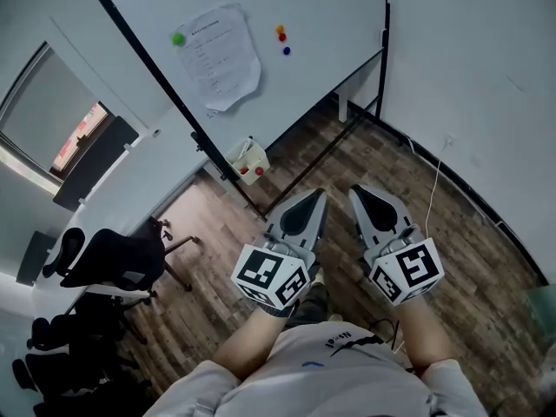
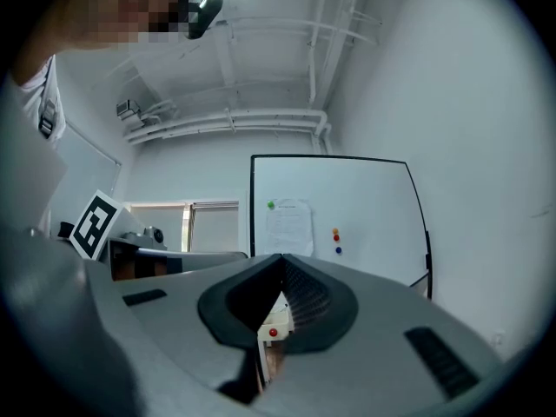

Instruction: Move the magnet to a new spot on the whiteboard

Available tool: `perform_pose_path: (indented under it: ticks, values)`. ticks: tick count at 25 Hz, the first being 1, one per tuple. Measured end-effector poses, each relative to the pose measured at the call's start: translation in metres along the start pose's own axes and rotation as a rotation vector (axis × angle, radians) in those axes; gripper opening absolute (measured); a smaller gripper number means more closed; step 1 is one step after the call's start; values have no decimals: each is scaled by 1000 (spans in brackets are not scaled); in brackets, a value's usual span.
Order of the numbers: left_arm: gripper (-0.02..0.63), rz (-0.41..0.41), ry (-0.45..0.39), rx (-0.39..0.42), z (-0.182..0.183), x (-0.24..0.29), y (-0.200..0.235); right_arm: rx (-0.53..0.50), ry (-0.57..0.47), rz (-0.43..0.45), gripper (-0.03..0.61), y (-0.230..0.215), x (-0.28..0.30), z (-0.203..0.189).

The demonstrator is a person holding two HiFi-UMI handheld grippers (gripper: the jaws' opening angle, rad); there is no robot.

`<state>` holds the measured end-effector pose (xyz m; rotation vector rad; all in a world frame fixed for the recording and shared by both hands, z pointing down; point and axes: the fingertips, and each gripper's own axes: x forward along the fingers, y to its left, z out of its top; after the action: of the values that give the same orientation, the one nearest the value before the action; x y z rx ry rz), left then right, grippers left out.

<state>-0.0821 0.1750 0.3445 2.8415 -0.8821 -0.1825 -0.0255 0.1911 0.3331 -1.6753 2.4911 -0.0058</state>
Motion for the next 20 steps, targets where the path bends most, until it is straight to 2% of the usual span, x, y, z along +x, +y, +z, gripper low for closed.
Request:
perform_pose_path:
  ticks: [11,20]
  values:
    - [11,13,-2,18,13,89,114,-10,4,6,12,-56,131,-9]
    - [11,-12,-3,36,29,161,202,-21,-5,-1,12,-98,240,-14]
